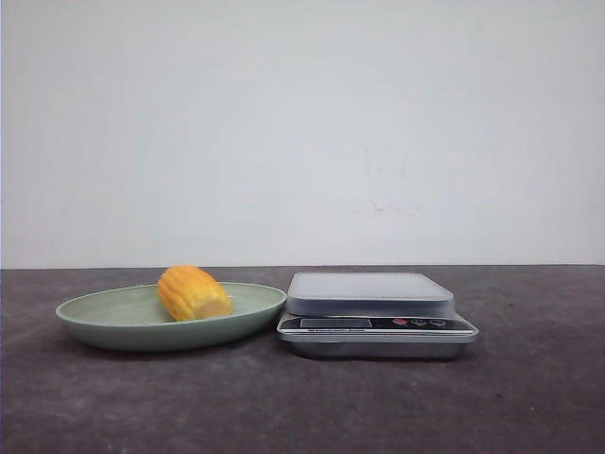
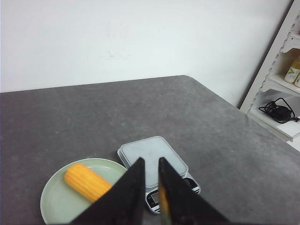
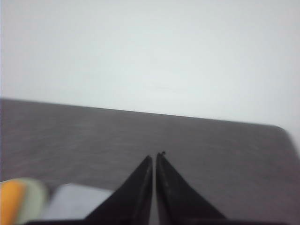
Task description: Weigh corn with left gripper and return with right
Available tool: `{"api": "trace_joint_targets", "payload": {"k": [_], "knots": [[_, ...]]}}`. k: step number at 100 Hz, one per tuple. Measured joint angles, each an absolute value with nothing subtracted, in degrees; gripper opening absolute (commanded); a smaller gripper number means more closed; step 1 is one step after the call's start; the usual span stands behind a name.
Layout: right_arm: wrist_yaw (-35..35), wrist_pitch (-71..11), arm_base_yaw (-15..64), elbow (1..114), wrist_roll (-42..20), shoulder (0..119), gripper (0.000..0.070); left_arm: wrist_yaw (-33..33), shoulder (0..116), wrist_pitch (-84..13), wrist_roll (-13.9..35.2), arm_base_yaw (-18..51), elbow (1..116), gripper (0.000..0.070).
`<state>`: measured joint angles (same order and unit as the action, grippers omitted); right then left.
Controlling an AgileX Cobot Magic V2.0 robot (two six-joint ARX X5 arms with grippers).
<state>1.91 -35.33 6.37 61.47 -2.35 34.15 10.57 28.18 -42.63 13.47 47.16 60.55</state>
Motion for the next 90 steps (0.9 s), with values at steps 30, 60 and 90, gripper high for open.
{"api": "trace_joint_targets", "payload": {"k": [30,60,90], "knots": [[7.6,-16.8,-3.4,28.2,-1.6,16.5,0.0011,10.6,28.2,-42.6,13.5,47.2,60.6,0.0007],[9.0,-10.4,-3.7,6.0,-1.4,2.8,0.0011,10.5,28.2,-42.6,13.5,47.2,60.6,0.0007],[9.0,-10.1,-3.7,3.6,-0.5,0.2,0.0011,10.6,28.2,-42.7,13.5,47.2,60.6,0.0007]]}}
